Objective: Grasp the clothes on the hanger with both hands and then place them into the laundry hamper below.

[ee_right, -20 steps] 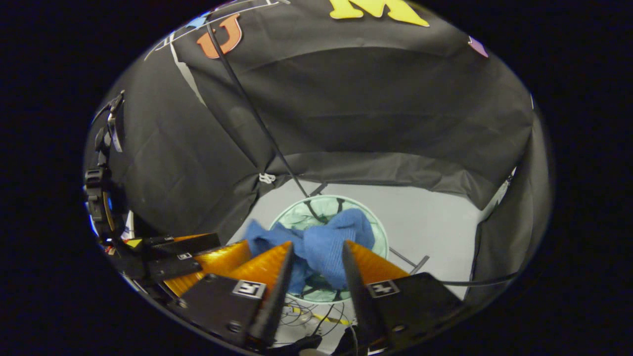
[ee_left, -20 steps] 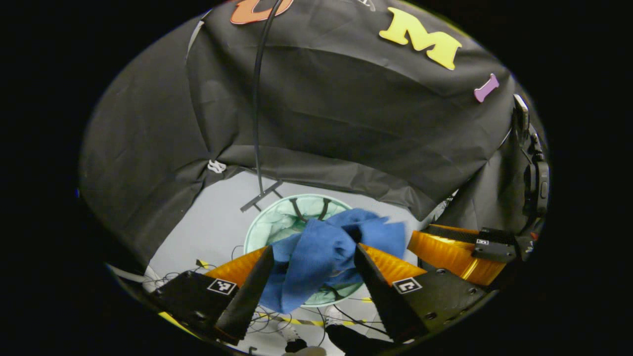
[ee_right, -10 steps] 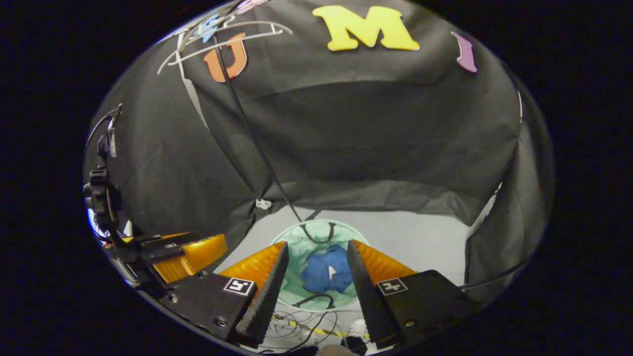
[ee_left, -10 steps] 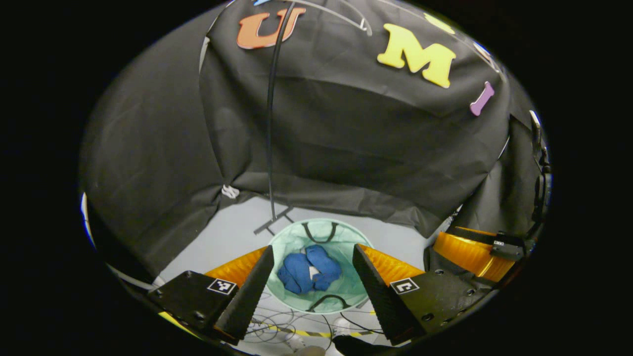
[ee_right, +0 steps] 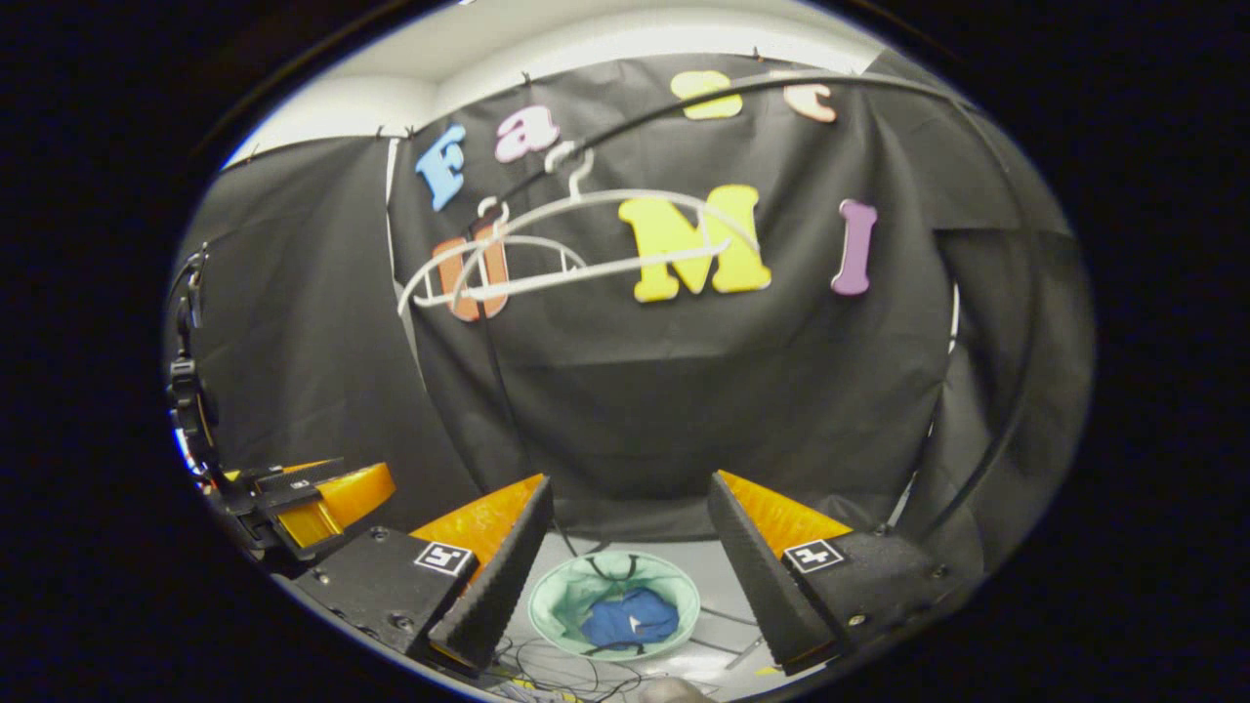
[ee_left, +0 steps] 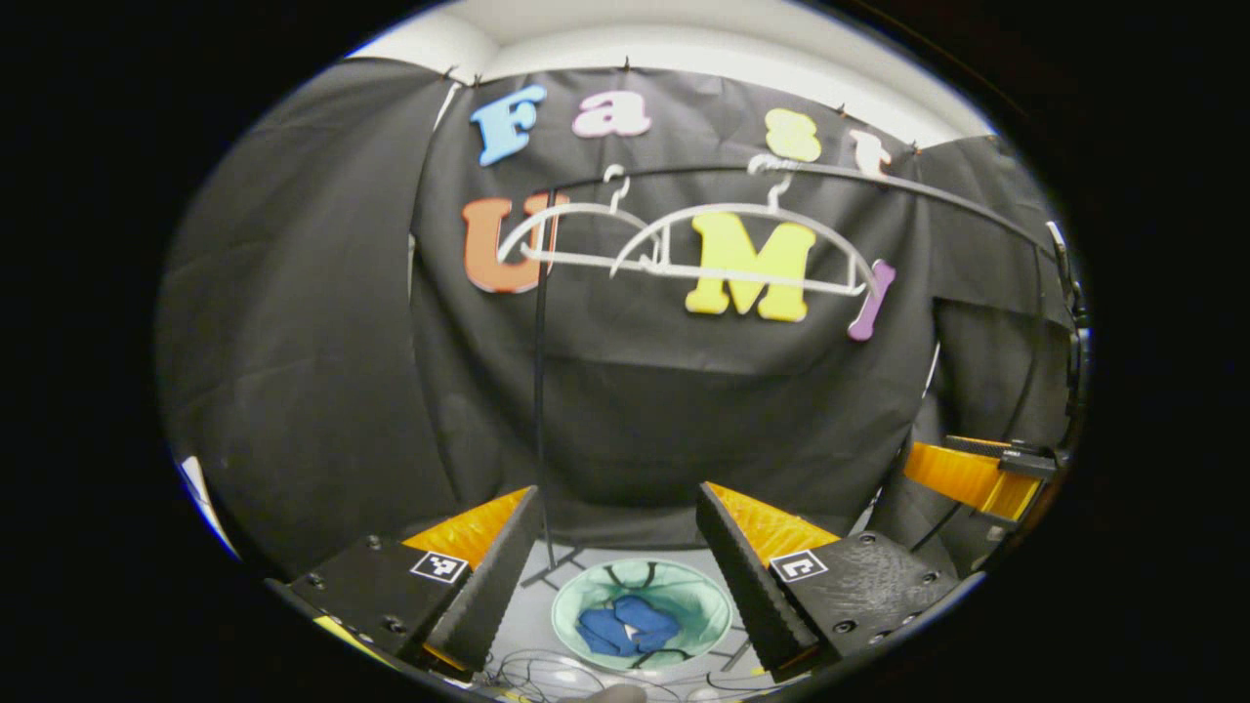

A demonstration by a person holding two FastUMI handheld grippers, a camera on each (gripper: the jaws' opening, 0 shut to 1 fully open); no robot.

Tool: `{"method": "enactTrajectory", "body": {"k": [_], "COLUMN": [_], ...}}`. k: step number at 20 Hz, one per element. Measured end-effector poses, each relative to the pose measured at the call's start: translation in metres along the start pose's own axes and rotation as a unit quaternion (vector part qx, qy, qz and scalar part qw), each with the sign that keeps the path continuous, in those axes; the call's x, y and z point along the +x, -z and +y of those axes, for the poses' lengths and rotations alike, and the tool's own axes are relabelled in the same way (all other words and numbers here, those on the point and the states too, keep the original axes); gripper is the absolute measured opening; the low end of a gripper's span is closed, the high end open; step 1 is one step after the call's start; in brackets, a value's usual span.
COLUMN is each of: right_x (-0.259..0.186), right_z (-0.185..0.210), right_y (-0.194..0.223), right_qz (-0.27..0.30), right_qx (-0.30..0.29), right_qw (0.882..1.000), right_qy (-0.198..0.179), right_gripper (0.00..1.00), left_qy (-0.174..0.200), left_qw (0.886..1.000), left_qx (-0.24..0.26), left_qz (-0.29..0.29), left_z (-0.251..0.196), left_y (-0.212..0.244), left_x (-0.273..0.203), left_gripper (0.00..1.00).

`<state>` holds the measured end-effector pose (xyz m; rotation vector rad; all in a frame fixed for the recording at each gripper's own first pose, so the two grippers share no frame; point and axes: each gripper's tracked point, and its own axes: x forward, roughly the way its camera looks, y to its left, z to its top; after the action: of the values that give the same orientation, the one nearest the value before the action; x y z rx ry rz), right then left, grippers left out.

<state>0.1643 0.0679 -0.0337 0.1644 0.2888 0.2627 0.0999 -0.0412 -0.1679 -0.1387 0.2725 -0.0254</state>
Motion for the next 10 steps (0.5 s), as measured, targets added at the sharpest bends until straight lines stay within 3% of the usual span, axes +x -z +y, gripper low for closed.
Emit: {"method": "enactTrajectory", "body": {"k": [2,5,10], "right_x": [-0.035,-0.092,-0.171], "right_z": [0.000,-0.013,-0.045], "right_y": [-0.017,-0.057,-0.097], "right_qz": [-0.026,-0.069,-0.131], "right_qx": [-0.010,-0.031,-0.041], "right_qw": [1.000,0.997,0.991], "right_qy": [-0.006,0.014,0.010], "right_gripper": [1.00,1.00,1.00], "left_qy": [0.006,0.014,-0.021], "left_qw": [0.999,0.995,0.989], "left_qx": [0.021,0.034,0.032], "left_qz": [-0.038,-0.091,-0.145], "left_z": [-0.010,-0.027,-0.047], "left_y": [-0.032,-0.079,-0.119], "left_x": [-0.029,-0.075,-0.164], "left_gripper": [1.00,1.00,1.00]}}
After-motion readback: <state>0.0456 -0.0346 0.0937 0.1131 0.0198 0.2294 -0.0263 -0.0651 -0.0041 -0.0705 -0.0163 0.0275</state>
